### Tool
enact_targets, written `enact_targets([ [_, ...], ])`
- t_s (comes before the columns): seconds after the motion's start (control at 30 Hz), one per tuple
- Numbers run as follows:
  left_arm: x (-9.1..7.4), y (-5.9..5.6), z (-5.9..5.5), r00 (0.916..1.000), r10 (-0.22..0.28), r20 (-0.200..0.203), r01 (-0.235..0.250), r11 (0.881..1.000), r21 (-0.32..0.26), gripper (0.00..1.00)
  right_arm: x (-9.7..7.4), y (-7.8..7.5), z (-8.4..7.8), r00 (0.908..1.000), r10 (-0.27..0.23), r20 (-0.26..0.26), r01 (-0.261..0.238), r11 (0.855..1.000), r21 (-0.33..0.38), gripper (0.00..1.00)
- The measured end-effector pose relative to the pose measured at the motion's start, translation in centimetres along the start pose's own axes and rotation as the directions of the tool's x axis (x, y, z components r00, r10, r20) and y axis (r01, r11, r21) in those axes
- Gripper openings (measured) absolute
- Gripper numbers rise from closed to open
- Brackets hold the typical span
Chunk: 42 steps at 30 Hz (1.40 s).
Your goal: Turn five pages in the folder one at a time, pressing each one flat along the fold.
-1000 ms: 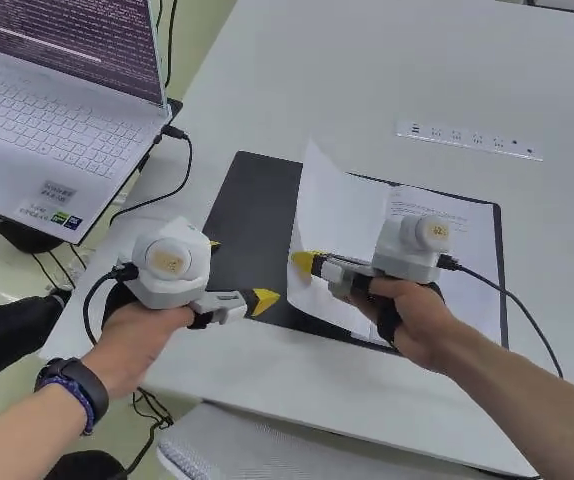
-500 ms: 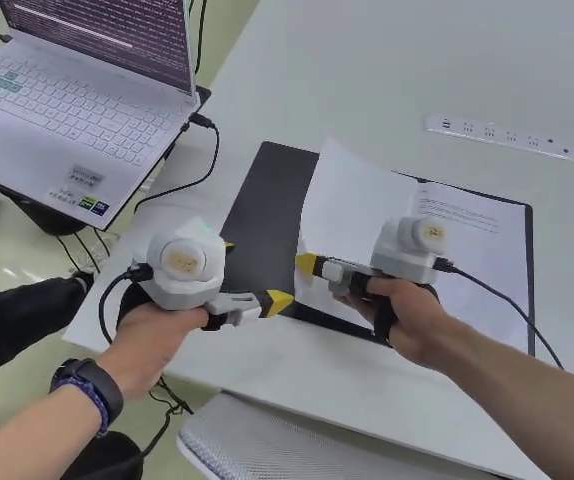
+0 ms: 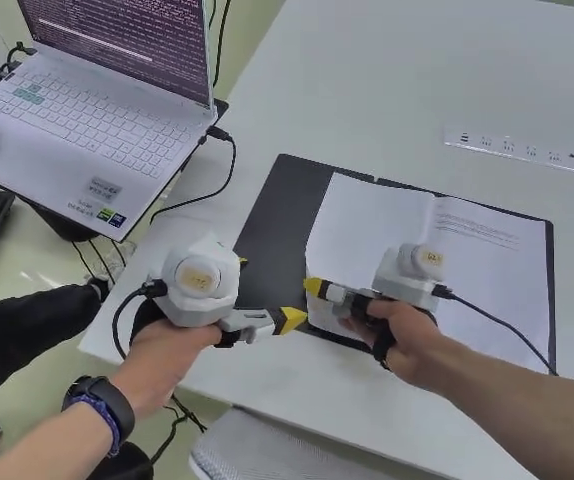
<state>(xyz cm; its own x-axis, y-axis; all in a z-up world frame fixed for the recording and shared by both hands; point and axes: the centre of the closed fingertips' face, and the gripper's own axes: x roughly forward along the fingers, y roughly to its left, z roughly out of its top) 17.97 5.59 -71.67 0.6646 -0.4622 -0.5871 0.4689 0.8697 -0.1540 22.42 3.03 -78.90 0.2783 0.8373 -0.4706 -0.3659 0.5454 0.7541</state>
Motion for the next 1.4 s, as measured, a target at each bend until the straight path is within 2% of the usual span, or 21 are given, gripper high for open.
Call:
enact_targets([
  [0.03,0.0,0.0,-0.1,1.0,0.001,-0.001,-0.001,1.0,-0.001,0.69,0.0,0.0,-0.3,0.9999,-0.003,-0.01,0.003,1.0,0.003,0.09],
  [0.07,0.0,0.1,-0.1,1.0,0.001,-0.001,-0.001,1.0,-0.001,0.69,0.0,0.3,-0.1,0.9999,0.009,0.004,-0.009,1.0,0.005,0.1],
  [0.13,0.0,0.2,-0.2,1.0,0.002,-0.001,-0.002,1.0,-0.002,0.69,-0.3,0.4,-0.1,0.9999,0.012,0.001,-0.012,1.0,0.016,0.12],
  [0.37,0.4,0.2,-0.5,0.9999,0.0,-0.012,0.0,1.0,0.002,0.69,-0.3,1.3,0.0,0.9984,0.056,-0.01,-0.056,0.998,0.0,0.25],
  [0.47,0.7,0.0,-0.5,0.9999,0.0,-0.011,0.0,1.0,0.003,0.68,-0.7,2.1,0.0,0.9949,0.1,0.011,-0.101,0.993,0.055,0.33],
  [0.63,1.7,-0.4,-0.6,0.9999,-0.004,-0.01,0.004,1.0,0.001,0.65,-2.1,1.7,-0.3,0.9942,0.105,0.022,-0.106,0.993,0.051,0.38],
  [0.73,2.1,-0.5,-0.5,0.9999,-0.015,-0.003,0.015,1.0,-0.004,0.54,-3.3,1.0,0.2,0.9946,0.082,0.064,-0.085,0.995,0.05,0.39],
  [0.8,2.6,-0.6,-0.3,0.9998,-0.019,-0.003,0.019,1.0,-0.008,0.5,-3.8,0.8,0.3,0.9943,0.078,0.073,-0.082,0.995,0.052,0.38],
  [1.03,3.9,-0.8,0.0,0.9995,-0.03,-0.013,0.03,0.999,0.018,0.32,-6.4,0.4,1.7,0.9888,0.063,0.135,-0.067,0.997,0.029,0.36],
  [1.1,4.3,-0.9,0.0,0.999,-0.041,-0.016,0.041,0.999,0.021,0.23,-7.1,0.2,2.3,0.9861,0.063,0.154,-0.066,0.998,0.021,0.35],
  [1.2,5.0,-0.6,-0.4,0.9989,-0.032,-0.035,0.033,0.999,0.042,0.09,-8.1,-0.3,3.1,0.9817,0.055,0.182,-0.059,0.998,0.016,0.34],
  [1.27,5.4,-0.6,-0.8,0.998,-0.04,-0.049,0.042,0.999,0.023,0.07,-8.7,-0.7,3.4,0.9795,0.047,0.196,-0.052,0.998,0.023,0.33],
  [1.4,5.9,-0.7,-1.2,0.9975,-0.036,-0.061,0.037,0.999,0.026,0.0,-9.6,-1.1,4.0,0.9722,0.041,0.23,-0.051,0.998,0.04,0.31],
])
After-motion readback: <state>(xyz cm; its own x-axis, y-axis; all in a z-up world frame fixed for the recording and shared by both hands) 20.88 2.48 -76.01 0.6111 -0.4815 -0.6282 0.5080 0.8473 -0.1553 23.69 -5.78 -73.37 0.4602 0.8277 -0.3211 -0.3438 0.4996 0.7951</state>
